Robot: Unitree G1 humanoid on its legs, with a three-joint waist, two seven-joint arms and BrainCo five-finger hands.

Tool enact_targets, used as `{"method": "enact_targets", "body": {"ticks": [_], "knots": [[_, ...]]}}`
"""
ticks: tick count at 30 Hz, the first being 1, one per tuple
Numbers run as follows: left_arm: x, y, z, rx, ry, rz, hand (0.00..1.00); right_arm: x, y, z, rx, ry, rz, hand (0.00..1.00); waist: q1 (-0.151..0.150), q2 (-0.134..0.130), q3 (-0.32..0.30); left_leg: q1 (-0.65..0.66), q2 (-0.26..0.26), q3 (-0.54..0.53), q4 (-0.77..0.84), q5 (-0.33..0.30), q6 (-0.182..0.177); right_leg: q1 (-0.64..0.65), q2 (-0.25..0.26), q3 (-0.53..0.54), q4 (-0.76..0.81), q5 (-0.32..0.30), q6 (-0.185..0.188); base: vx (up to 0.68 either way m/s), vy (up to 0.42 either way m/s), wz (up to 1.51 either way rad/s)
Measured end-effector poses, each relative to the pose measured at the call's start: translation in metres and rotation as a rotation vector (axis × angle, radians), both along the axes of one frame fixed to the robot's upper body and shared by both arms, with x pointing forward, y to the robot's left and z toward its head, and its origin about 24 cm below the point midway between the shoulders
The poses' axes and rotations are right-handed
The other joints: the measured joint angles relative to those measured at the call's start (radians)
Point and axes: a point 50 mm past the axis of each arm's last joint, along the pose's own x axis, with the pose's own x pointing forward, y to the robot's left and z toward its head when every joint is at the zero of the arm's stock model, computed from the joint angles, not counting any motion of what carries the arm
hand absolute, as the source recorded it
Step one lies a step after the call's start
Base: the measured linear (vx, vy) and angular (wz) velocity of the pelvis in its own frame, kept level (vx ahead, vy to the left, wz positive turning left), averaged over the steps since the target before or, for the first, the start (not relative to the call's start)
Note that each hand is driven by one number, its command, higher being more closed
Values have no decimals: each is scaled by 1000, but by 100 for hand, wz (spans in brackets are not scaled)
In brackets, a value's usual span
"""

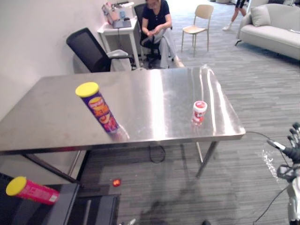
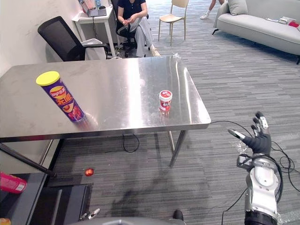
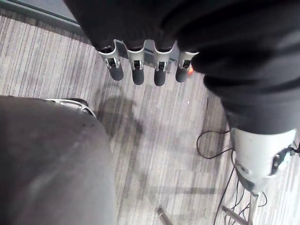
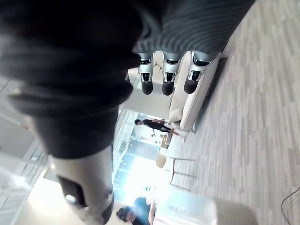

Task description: Put the gum and the chips on the shelf.

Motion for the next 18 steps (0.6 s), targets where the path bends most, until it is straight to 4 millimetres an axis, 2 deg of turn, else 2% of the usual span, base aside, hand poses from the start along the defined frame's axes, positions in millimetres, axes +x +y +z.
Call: {"method": "enact_targets", "body": {"ticks": [3, 8, 13, 18], "knots": [[0, 2, 1, 5, -1, -1, 0, 6, 14, 1, 0, -3, 84, 0, 1, -9, -1, -2, -1, -2, 0, 0, 0, 0, -2, -3, 0, 0, 0, 0, 0, 0], [0, 3, 1, 7, -2, 0, 0, 9, 24, 4, -8, -13, 128, 0, 1, -15, -1, -19, 1, -26, 13, 0, 0, 3, -4, -27, -1, 0, 0, -8, -26, 13], [0, 4, 1, 10, -3, 8, 0, 21, 36, 8, -8, -34, 178, 0, 11, -16, 0, -31, 4, -34, 23, 1, 1, 2, -3, -36, -1, 0, 0, -15, -18, 5], [2, 4, 2, 11, -12, 7, 0, 35, 36, 1, 22, -9, 157, 0, 24, -23, 2, -39, 2, -56, 25, 9, 2, 10, -7, -55, -2, 0, 1, -17, -14, 13]]}}
